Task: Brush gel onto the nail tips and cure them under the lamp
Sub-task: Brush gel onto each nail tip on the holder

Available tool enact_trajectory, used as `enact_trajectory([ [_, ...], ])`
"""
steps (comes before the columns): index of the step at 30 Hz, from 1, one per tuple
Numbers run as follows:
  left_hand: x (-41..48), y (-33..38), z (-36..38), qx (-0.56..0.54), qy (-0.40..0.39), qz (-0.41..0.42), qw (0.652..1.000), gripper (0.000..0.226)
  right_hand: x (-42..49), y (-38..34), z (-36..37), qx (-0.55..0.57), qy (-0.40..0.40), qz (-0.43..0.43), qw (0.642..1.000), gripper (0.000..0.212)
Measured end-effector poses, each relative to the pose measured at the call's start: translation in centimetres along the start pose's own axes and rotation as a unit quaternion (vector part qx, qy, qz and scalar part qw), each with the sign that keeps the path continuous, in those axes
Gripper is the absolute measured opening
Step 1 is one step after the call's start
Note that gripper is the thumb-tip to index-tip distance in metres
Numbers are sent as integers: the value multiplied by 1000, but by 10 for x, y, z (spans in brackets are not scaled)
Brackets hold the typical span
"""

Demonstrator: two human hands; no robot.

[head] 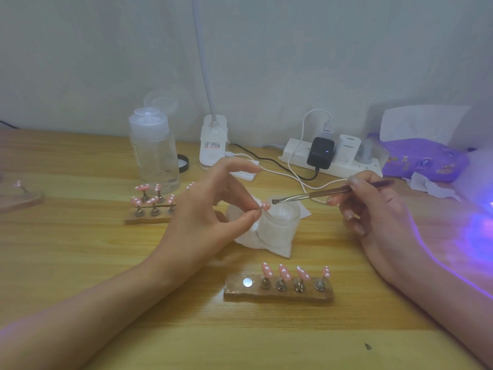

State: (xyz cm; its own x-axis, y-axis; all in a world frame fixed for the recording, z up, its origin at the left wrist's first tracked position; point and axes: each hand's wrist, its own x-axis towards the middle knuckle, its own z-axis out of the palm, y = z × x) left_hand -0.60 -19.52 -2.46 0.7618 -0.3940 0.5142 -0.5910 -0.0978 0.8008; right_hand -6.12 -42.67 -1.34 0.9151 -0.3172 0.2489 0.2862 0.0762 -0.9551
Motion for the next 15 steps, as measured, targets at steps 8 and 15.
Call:
enact_trajectory([
  [8,0,-2,-1,-17,-7,-10,1000,47,-1,0,2,-20,-21,-13,999,20],
  [15,1,-5,-1,-15,-10,-11,1000,48,-1,0,3,-9,-51,-33,998,25],
])
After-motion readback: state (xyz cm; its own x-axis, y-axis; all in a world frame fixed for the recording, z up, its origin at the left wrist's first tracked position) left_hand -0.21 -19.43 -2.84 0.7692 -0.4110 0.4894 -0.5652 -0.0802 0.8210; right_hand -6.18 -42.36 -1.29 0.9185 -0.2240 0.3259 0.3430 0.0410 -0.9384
